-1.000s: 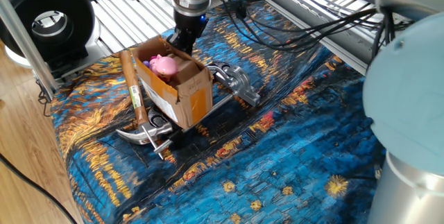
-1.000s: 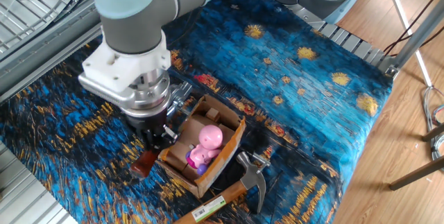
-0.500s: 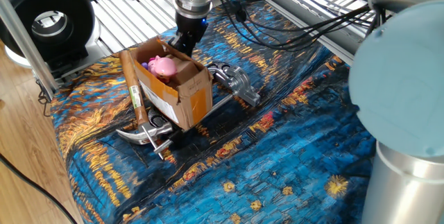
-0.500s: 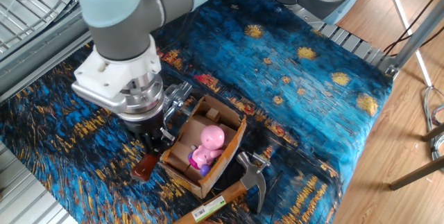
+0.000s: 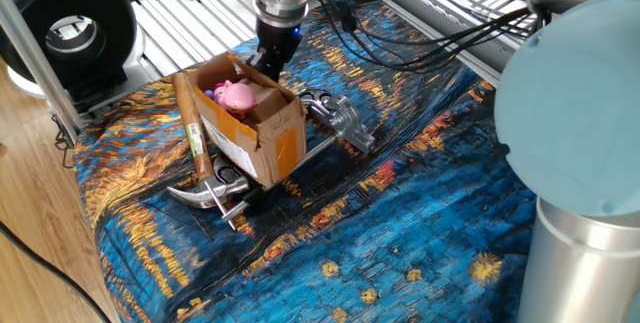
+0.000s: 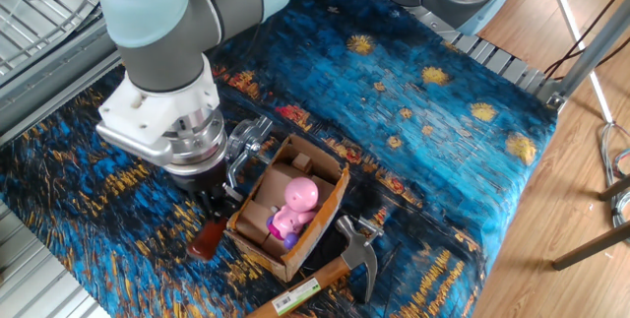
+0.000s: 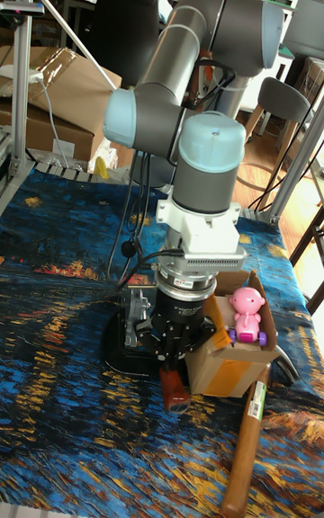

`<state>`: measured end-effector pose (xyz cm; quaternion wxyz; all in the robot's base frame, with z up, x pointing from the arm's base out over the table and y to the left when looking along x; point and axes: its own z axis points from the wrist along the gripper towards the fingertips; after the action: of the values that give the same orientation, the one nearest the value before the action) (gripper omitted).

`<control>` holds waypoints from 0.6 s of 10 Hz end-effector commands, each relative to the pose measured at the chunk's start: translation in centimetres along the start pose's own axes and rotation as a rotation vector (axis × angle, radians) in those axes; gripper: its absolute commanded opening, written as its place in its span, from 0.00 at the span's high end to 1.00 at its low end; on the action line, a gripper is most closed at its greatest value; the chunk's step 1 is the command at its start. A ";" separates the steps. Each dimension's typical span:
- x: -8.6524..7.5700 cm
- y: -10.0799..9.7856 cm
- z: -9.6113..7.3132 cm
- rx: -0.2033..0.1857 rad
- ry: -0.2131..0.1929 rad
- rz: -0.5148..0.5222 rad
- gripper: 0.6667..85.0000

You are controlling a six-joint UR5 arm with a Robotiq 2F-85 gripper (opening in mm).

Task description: Push down the lever

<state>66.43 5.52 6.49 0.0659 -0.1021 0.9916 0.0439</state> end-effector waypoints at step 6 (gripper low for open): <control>0.2 0.1 1.4 -0.011 0.013 0.007 0.82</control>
<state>66.37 5.64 5.34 0.0599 -0.1024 0.9920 0.0427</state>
